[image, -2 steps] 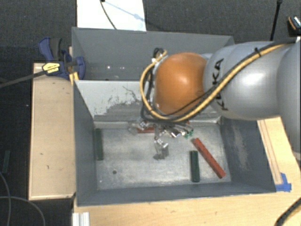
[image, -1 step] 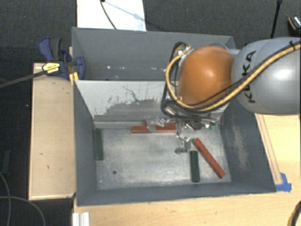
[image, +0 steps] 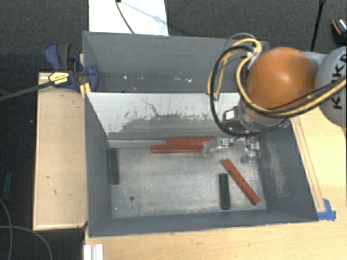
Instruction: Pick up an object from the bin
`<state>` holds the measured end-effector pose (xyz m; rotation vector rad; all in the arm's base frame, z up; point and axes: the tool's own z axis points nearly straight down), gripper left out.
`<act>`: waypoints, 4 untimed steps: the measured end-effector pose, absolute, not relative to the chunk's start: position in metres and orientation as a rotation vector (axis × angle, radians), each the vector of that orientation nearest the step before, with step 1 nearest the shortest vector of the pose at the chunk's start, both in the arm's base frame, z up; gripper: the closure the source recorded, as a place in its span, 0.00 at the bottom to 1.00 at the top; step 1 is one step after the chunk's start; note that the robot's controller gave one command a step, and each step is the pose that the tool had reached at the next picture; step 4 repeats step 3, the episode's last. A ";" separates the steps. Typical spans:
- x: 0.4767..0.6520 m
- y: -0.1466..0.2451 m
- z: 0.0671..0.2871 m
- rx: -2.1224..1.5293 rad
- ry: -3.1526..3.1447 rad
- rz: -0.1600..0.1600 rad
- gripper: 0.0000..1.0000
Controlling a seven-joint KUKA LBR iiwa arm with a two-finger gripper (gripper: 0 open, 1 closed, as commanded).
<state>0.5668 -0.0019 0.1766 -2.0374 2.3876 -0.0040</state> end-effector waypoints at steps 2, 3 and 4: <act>0.521 -0.031 0.071 -2.383 2.046 0.000 1.00; 0.528 -0.022 0.215 -2.395 2.023 -0.009 1.00; 0.528 -0.022 0.215 -2.395 2.023 -0.009 1.00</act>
Offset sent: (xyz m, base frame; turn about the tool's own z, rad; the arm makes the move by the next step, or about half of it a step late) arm -0.0465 -0.0288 -0.1066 -0.3158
